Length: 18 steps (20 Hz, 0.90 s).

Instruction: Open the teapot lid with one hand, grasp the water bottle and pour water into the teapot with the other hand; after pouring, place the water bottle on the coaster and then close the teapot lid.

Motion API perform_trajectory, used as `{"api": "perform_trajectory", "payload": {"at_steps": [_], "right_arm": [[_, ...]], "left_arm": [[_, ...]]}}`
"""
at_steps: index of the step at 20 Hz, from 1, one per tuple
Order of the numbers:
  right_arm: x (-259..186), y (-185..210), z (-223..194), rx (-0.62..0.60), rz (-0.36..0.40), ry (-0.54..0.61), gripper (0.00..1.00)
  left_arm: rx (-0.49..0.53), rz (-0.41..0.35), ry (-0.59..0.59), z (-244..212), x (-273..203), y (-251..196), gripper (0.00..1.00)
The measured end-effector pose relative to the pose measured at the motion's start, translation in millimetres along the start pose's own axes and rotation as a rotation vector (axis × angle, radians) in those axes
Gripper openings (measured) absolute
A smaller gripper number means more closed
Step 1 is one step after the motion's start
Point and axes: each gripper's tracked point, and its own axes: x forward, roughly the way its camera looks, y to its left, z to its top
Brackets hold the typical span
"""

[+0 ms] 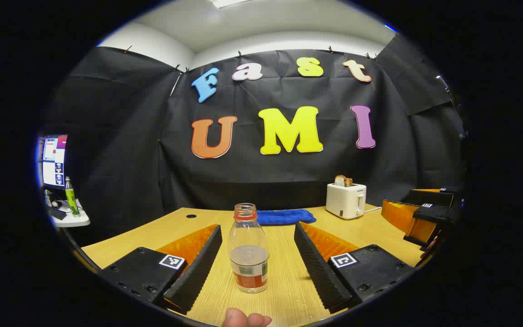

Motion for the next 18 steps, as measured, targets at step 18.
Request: {"api": "perform_trajectory", "payload": {"at_steps": [18], "right_arm": [[0, 10, -6, -0.009, 0.028, 0.011, 0.95]], "left_arm": [[0.037, 0.019, 0.005, 2, -4, 5, 1.00]]}}
